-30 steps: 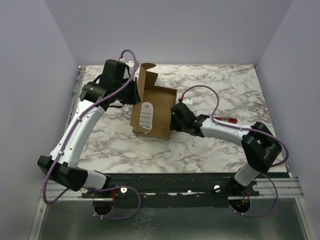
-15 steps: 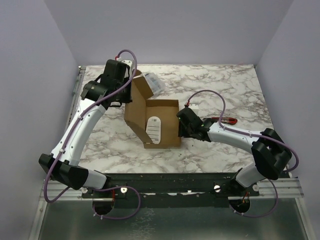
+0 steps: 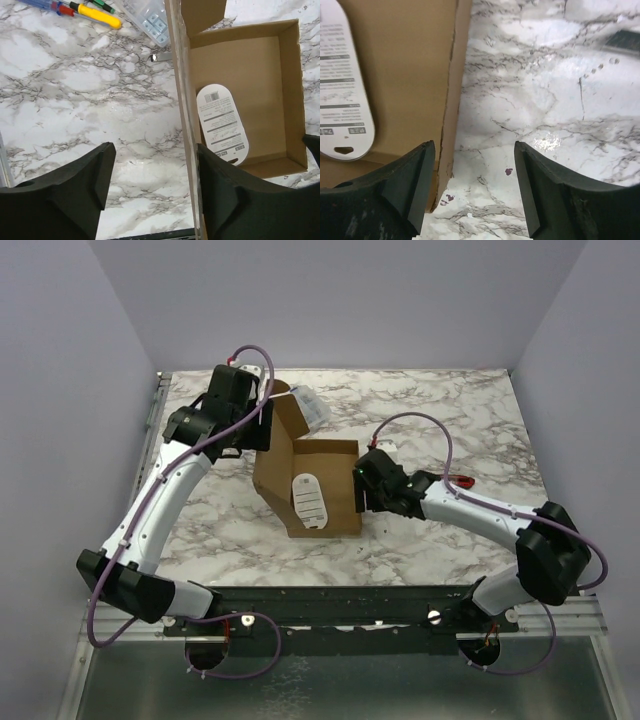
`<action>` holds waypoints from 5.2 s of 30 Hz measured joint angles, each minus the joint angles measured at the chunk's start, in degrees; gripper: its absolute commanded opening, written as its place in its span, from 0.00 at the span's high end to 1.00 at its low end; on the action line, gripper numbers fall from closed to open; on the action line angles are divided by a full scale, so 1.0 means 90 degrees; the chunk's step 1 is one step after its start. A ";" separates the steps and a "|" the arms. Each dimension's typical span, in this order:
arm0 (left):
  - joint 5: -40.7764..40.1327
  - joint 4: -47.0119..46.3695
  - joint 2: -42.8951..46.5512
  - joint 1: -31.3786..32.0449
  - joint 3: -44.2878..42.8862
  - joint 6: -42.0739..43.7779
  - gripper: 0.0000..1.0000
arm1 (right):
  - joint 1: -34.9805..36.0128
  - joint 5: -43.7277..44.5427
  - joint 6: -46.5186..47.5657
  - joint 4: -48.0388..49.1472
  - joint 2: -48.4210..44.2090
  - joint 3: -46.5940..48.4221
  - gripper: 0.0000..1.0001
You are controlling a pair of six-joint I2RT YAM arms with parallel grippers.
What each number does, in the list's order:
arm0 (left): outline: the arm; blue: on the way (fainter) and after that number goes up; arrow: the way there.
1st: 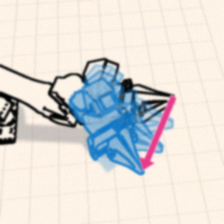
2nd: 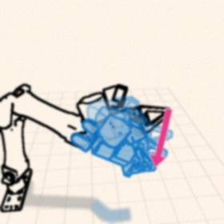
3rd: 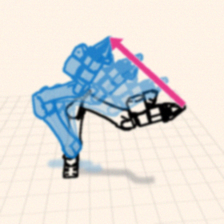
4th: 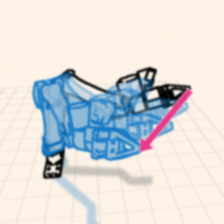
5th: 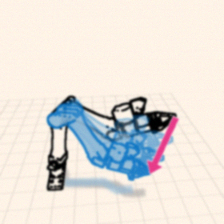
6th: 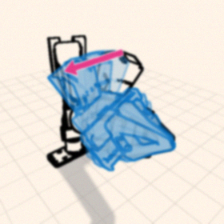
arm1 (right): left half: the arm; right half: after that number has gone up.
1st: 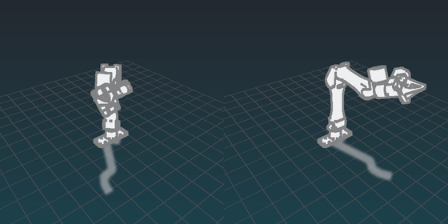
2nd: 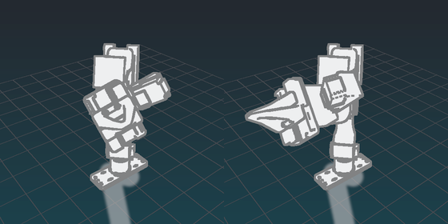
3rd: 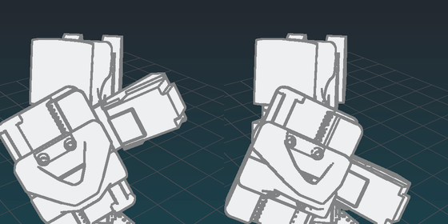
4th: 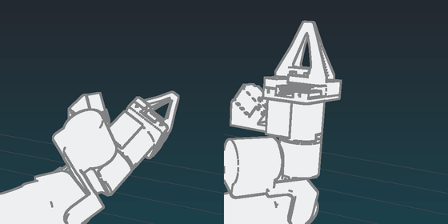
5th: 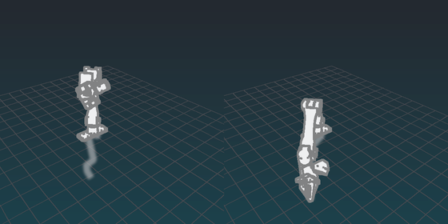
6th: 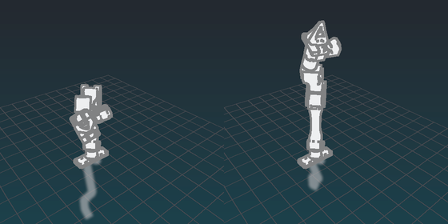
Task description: Unpack the express box
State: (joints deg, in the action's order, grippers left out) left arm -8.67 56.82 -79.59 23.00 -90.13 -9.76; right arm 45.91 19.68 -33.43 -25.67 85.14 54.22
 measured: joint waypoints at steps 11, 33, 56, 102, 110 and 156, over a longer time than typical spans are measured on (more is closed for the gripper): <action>0.0041 -0.0364 0.0775 -0.0002 0.0117 -0.0114 0.15 | -0.0002 -0.0418 0.0801 -0.0010 -0.0032 0.1239 0.24; -0.0267 -0.2504 0.3565 -0.0002 0.1972 -0.0384 0.03 | -0.1090 -0.4381 0.0379 0.1273 0.2543 0.2251 0.40; 0.0952 -0.3174 0.3133 -0.0007 0.2601 -0.0804 0.02 | -0.1095 -0.4653 -0.0117 0.1634 0.2919 0.2239 0.47; -0.1501 -0.5945 0.3339 -0.0041 0.4792 -0.0386 0.06 | -0.1447 -0.4146 -0.0899 0.2040 0.1591 0.1630 1.00; -0.1707 -0.6122 0.3434 -0.0049 0.4818 -0.0316 0.06 | -0.1982 -0.3611 -0.1120 0.1705 0.0682 0.1409 1.00; -0.1707 -0.6161 0.3419 0.0194 0.4843 -0.0306 0.07 | -0.6603 0.2132 -0.5061 -0.4223 -0.1307 0.0206 1.00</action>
State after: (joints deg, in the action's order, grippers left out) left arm -24.03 1.37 -48.82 24.75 -46.54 -12.51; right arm -13.52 38.87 -78.98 -63.68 73.38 56.07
